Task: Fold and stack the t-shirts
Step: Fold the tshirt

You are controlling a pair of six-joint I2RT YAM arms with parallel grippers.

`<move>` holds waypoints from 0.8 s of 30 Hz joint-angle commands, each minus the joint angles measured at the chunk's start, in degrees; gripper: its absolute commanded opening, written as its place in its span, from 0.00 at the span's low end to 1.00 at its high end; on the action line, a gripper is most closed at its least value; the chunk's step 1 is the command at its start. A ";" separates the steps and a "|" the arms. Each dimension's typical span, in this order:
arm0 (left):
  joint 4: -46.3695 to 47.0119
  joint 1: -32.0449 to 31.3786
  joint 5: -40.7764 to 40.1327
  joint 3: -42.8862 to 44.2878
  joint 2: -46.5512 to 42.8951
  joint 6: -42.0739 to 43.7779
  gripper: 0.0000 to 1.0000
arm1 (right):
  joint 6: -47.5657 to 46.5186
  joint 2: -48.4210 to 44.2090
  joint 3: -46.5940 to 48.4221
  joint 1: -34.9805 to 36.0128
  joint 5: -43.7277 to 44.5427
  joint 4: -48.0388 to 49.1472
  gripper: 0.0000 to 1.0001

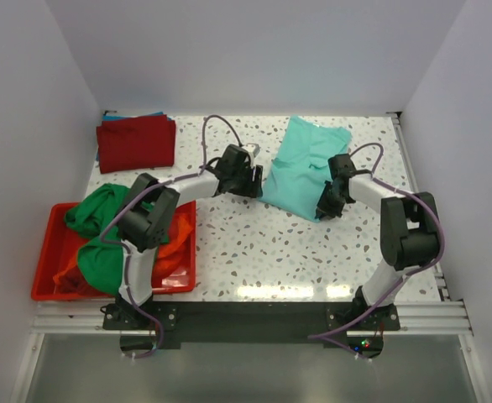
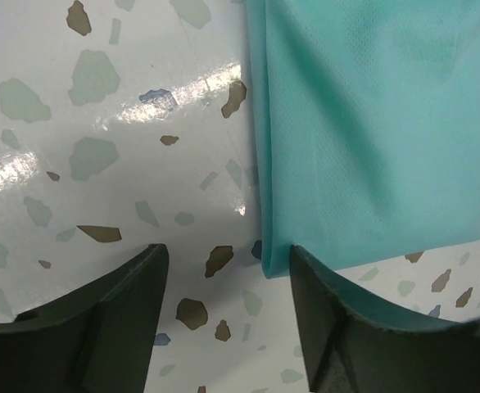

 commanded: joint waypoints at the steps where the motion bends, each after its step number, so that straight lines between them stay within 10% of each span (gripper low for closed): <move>1: -3.36 -1.41 -2.53 1.91 -0.80 1.53 0.63 | 0.18 3.81 -1.44 0.26 0.35 1.45 0.14; 24: -2.22 -3.79 -0.17 3.67 2.02 -0.22 0.45 | -0.52 3.02 -1.09 0.35 1.23 0.04 0.11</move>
